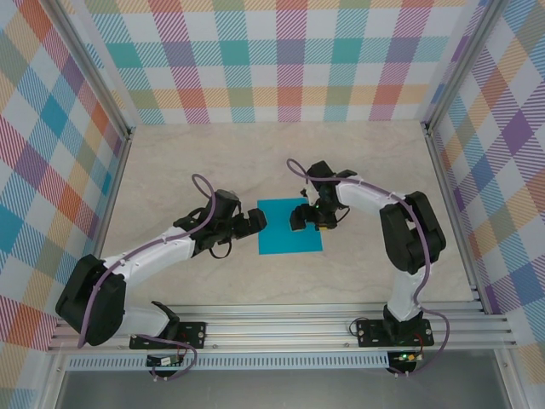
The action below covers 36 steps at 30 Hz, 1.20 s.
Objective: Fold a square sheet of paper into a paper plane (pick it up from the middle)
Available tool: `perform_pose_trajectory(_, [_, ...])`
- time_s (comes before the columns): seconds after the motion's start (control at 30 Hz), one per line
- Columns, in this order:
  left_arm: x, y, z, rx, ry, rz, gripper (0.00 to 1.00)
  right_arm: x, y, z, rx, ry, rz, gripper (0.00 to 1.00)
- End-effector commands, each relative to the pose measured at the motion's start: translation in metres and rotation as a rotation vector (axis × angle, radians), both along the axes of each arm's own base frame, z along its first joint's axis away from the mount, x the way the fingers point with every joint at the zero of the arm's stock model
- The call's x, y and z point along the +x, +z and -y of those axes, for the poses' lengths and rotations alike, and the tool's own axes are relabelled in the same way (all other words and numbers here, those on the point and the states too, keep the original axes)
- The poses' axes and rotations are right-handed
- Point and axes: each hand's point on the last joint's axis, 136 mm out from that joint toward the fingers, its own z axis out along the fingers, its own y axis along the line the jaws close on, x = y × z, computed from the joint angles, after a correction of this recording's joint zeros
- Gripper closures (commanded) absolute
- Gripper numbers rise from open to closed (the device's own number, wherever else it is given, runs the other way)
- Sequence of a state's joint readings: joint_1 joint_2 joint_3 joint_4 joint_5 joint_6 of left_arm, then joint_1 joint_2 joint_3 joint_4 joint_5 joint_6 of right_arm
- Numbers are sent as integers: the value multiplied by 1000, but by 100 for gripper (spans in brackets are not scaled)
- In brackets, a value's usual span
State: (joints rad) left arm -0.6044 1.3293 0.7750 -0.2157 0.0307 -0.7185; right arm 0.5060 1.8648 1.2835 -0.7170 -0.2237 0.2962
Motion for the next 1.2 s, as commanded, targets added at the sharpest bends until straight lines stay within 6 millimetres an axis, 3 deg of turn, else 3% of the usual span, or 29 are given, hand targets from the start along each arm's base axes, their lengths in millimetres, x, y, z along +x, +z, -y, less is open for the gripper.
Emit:
perform_pose_trajectory(0.0, [2,3,-15,39,73,11,0,14,28,-4,-29,-190,54,0])
perform_pose_trajectory(0.2, [5,-11,-21,16,115,-24,0,17,14,-5,-317,-253,48,0])
perform_pose_trajectory(0.53, [8,-13,-29,-20,97,-36,0,25,-8,-48,-285,-152,-13,0])
perform_pose_trajectory(0.97, [7,-16,-27,-15,70,-37,0,35,-24,-54,-352,-136,-59,0])
perform_pose_trajectory(1.17, [7,-15,-26,-16,64,-33,0,28,-45,-50,-391,-128,-98,0])
